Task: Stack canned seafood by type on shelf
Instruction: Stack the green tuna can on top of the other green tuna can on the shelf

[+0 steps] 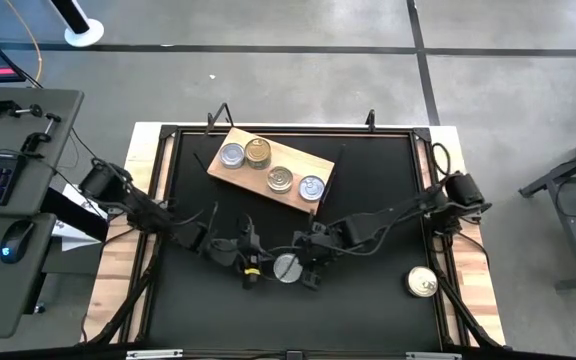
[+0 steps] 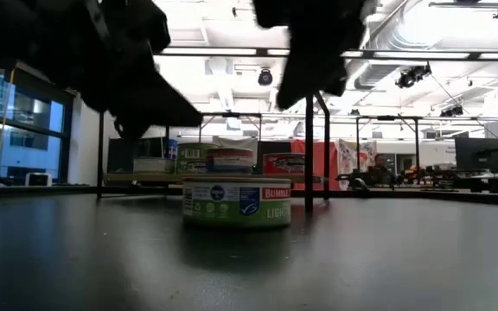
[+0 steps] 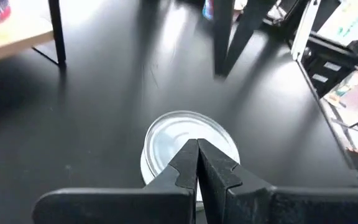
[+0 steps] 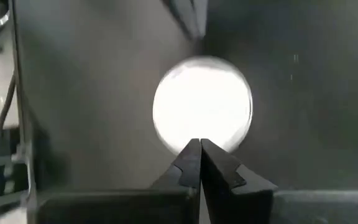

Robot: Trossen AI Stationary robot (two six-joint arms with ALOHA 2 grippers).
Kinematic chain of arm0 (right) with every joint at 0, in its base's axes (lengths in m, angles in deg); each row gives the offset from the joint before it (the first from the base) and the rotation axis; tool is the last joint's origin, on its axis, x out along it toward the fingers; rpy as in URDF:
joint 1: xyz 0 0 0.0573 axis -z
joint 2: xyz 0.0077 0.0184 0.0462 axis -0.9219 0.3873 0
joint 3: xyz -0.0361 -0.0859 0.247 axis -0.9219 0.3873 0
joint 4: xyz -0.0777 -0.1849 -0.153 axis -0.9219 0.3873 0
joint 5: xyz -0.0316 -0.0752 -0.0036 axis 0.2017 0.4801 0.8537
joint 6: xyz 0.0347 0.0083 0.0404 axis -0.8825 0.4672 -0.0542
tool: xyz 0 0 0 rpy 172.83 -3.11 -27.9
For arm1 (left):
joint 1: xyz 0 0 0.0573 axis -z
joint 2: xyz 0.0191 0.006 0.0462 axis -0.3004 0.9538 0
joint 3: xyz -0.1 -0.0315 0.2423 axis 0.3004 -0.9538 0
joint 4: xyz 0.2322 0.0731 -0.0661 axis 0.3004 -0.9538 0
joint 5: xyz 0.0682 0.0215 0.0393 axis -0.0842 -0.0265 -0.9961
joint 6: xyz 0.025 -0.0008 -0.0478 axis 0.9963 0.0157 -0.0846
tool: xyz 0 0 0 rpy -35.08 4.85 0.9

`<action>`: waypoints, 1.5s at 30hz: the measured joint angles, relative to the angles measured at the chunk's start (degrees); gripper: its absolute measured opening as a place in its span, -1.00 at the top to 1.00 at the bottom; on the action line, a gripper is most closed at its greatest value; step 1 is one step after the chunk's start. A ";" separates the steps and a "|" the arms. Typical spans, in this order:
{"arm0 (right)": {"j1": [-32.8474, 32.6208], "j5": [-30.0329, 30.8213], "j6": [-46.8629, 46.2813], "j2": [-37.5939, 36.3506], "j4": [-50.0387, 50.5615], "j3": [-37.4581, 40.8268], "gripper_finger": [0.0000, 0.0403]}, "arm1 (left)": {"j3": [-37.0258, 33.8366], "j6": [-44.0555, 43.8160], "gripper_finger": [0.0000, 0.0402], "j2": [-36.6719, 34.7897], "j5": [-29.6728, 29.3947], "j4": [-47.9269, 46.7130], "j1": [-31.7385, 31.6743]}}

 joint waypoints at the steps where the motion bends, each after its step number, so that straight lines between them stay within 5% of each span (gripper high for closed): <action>1: -0.55 0.03 0.07 -0.95 1.19 0.38 1.00 | 0.02 0.14 1.00 1.05 0.00 0.92 0.00; 6: -3.24 -0.12 -4.50 -2.55 3.11 5.04 1.00 | 0.07 1.68 1.00 5.85 -0.03 3.58 0.61; 15: -3.57 -0.18 -13.09 -1.85 -13.27 15.76 1.00 | 0.13 1.91 1.00 9.18 -0.31 4.30 0.58; 26: -0.17 -2.08 -12.93 3.93 -17.98 16.02 1.00 | 0.13 7.97 1.00 9.21 -0.09 8.34 -0.32; 36: -0.23 -0.87 -10.86 3.90 -21.14 16.06 1.00 | 0.22 14.03 1.00 13.22 7.48 10.26 -2.45; 45: -0.33 -4.27 -10.44 -0.42 -21.93 16.06 1.00 | 0.24 15.36 1.00 13.73 7.72 9.37 -1.97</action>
